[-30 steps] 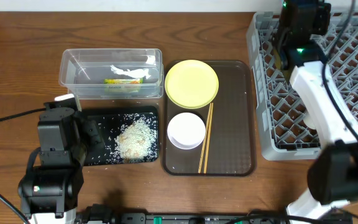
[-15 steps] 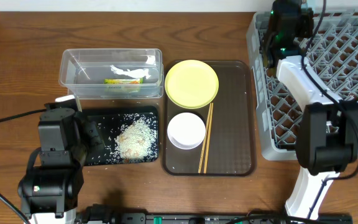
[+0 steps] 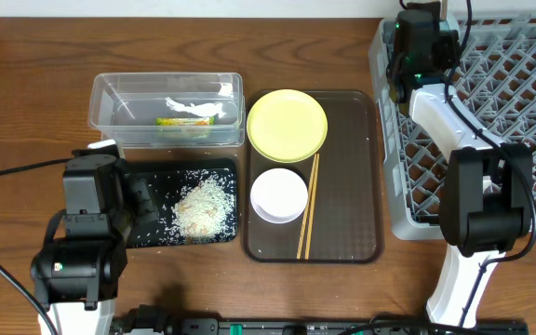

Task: Sort waste into correct bins and load items into the dishwasher rack
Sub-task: 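Lift the blue bowl with the right gripper and place it in the rack, then reach the right gripper to the pink cup on the brown tray and grasp it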

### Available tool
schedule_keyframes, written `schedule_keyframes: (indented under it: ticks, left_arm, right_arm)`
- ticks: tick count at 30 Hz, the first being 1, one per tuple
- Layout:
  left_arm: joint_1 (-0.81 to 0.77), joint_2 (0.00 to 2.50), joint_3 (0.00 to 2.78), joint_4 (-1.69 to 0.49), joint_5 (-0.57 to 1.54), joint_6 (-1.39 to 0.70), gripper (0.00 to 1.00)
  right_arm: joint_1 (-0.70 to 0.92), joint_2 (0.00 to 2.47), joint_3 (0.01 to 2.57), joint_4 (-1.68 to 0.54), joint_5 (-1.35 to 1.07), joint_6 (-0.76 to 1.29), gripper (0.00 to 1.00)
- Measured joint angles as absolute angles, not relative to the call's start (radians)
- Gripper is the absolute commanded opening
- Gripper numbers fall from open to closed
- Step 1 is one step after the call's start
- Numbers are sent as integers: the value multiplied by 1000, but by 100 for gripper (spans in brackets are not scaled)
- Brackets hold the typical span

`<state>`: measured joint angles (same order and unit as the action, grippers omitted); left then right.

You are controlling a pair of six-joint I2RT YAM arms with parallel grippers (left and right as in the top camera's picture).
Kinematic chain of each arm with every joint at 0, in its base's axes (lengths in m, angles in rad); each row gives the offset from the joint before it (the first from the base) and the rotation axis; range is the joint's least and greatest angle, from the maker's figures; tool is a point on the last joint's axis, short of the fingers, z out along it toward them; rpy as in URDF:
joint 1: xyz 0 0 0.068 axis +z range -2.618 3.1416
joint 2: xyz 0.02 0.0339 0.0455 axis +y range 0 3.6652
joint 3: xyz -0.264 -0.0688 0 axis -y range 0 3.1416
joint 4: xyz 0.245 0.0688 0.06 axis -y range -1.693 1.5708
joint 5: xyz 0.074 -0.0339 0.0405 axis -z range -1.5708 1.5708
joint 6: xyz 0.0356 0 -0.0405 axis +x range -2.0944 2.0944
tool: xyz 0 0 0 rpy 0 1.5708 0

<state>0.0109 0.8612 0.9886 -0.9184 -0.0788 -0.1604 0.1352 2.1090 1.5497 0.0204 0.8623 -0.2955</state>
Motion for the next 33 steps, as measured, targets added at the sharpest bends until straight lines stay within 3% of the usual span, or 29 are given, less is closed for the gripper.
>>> schedule_keyframes:
  ticks: [12, 20, 25, 33]
  left_arm:
    - [11, 862, 989, -920, -79, -160, 28]
    - [11, 862, 989, -919, -79, -160, 28]
    - [11, 862, 989, -920, -79, -160, 28]
    - [11, 862, 989, -921, -79, -160, 29]
  right_arm:
    - [209, 2107, 1551, -372, 869, -114, 1]
    - [218, 2002, 1548, -606, 739, 31, 2]
    - [220, 1882, 1548, -688, 553, 69, 17]
    - [290, 1779, 1548, -776, 44, 94, 24]
